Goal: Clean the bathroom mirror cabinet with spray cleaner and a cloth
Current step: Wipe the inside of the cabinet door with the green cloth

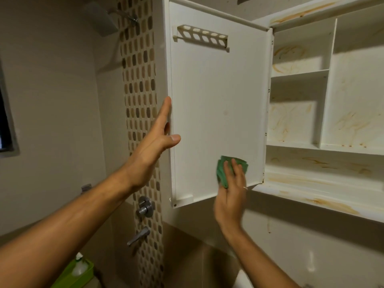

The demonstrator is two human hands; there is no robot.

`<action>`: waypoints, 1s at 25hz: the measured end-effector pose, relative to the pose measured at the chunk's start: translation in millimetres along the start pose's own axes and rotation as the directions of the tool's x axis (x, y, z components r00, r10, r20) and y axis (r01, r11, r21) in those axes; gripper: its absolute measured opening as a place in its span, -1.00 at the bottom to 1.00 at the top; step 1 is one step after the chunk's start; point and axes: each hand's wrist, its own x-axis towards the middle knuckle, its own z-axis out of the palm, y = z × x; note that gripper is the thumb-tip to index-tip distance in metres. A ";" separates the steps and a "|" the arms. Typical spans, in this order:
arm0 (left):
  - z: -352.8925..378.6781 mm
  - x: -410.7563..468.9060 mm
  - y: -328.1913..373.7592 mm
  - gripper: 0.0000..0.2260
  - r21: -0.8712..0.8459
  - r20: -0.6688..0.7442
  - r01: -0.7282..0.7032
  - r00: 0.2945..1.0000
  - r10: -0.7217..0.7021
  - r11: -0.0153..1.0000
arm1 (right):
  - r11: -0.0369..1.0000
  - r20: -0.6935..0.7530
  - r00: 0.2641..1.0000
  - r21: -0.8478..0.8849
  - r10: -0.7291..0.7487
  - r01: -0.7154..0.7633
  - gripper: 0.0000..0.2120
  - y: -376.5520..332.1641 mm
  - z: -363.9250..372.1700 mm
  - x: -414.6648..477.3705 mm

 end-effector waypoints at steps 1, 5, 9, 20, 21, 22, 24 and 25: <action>0.3 -0.1 1.0 -0.13 -0.006 -0.008 0.004 1.000 -0.004 1.000 | 0.999 0.038 0.998 -0.009 -0.049 0.049 -0.39 -30.1 8.4 -13.0; 1.5 -3.0 4.0 -0.14 -0.011 -0.030 0.032 0.999 -0.033 0.999 | 0.953 0.282 0.921 -0.061 -0.268 0.296 -0.43 -74.4 14.0 -62.7; 4.5 -9.9 5.1 -0.13 0.003 -0.029 0.083 0.996 -0.083 0.997 | 0.785 0.391 0.795 -0.234 -0.464 0.573 -0.43 -0.7 -31.6 -29.1; 9.5 -9.3 15.5 -0.14 0.131 -0.060 0.162 0.986 -0.155 0.978 | 0.930 0.421 0.886 -0.208 -0.196 0.304 -0.64 -69.6 -23.3 -46.8; 9.6 -9.2 13.8 -0.15 0.166 -0.064 0.158 0.987 -0.149 0.973 | 0.943 0.437 0.886 -0.203 -0.155 0.265 -0.67 -81.3 -20.6 -55.2; 10.9 -9.1 12.2 -0.16 0.209 -0.064 0.151 0.988 -0.141 0.966 | 0.936 0.463 0.867 -0.187 -0.184 0.298 -0.67 -84.1 -21.5 -59.3; 12.2 -8.0 10.2 -0.19 0.298 -0.054 0.143 0.990 -0.133 0.944 | 0.874 0.540 0.788 -0.180 -0.295 0.451 -0.62 -68.1 -32.7 -47.9; 13.7 -7.3 9.4 -0.20 0.330 -0.051 0.142 0.990 -0.132 0.933 | 0.839 0.543 0.775 -0.215 -0.322 0.499 -0.61 -54.5 -38.8 -35.5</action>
